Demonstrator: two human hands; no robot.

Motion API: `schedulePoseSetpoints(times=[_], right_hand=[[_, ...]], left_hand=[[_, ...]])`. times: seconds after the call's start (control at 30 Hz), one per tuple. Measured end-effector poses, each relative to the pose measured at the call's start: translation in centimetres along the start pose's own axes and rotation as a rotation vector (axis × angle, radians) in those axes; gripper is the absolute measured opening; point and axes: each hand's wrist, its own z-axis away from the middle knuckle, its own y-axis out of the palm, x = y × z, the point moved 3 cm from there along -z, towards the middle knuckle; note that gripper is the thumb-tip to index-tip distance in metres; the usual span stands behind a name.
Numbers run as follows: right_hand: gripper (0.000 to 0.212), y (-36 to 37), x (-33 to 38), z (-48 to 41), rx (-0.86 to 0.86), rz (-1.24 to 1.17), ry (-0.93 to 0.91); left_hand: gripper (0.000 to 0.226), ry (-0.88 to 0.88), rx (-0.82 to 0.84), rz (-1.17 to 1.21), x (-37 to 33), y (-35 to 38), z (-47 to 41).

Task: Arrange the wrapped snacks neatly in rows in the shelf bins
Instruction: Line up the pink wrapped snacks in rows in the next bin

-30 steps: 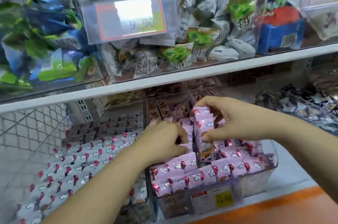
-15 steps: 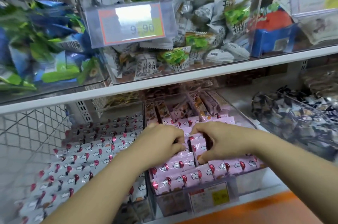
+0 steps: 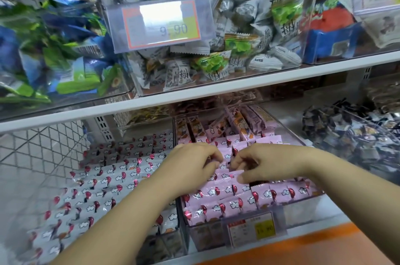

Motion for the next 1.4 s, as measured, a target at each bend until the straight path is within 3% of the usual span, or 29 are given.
schedulePoseSetpoints(times=[0.1,0.3,0.43,0.6,0.73,0.87,0.97,1.1,1.4], right_hand=[[0.024,0.3,0.3,0.1,-0.046,0.141,-0.019],[0.024,-0.9,0.8,0.5,-0.171,0.007,-0.071],[0.016,-1.5,0.8,-0.4,-0.304,-0.146,-0.101],[0.023,-1.1,1.0,-1.8,-0.384,-0.098,-0.107],[0.04,-0.6,2.2,-3.1,-0.411,-0.036,-0.137],[0.036,-0.5,3.0,-4.6,-0.395,-0.04,-0.156],[0.036,-0.2,3.3,-5.0,-0.392,-0.064,-0.131],[0.053,0.6,3.4,-5.5,-0.384,-0.057,-0.084],[0.049,0.8,4.0,-5.2,-0.423,-0.169,-0.135]], left_hand=[[0.018,-0.064,-0.025,0.043,0.2,-0.3,0.2],[0.028,-0.2,-0.222,0.025,1.5,-1.4,-0.2],[0.051,-0.254,-0.093,-0.15,1.9,-0.8,-1.5],[0.049,-0.253,-0.056,-0.176,2.2,-0.2,-2.2],[0.045,-0.2,-0.092,-0.12,2.1,-0.7,-1.3],[0.044,-0.164,-0.123,0.046,2.4,-1.1,0.1],[0.053,-0.216,-0.171,0.087,2.9,-1.5,0.8],[0.062,-0.319,-0.08,0.102,3.9,-1.2,1.1],[0.065,-0.294,-0.094,0.315,3.9,-1.3,1.1]])
